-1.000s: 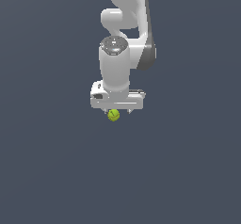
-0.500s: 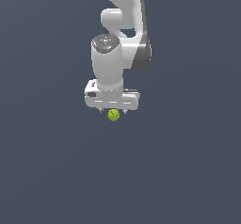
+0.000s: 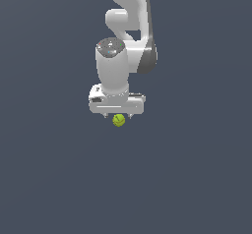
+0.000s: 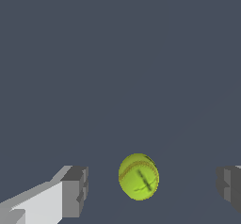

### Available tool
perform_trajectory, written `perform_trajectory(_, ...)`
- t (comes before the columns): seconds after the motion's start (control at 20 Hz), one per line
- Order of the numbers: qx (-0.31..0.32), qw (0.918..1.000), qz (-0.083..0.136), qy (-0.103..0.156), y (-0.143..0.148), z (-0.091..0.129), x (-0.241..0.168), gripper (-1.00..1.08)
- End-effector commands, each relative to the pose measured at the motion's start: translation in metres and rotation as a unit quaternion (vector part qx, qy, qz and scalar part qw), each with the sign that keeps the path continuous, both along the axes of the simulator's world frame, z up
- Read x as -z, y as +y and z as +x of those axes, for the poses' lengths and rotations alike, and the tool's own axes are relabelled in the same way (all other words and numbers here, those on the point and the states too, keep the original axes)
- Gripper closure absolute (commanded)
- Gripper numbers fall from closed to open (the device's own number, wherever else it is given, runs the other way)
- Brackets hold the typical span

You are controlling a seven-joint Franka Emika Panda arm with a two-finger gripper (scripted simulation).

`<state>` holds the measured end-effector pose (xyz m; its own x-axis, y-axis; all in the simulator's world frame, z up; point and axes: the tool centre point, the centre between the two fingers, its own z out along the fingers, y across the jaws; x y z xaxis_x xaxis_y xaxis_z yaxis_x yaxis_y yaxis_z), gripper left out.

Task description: Pick up the object and move it to a goal position.

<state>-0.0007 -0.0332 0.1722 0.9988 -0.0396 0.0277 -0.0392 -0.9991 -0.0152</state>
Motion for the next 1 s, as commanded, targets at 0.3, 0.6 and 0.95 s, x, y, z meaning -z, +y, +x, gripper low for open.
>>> perform_trajectory(0.3,-0.077,0.9970,-0.005,0.002,-0.003,-0.013,0.018,-0.92)
perform_trajectory(0.6,-0.157,0.9876,-0.009,0.005,-0.005,-0.026,0.035,-0.92)
perform_trajectory(0.95,-0.252,0.9678,-0.011,0.008,-0.006,-0.044,0.054,-0.92)
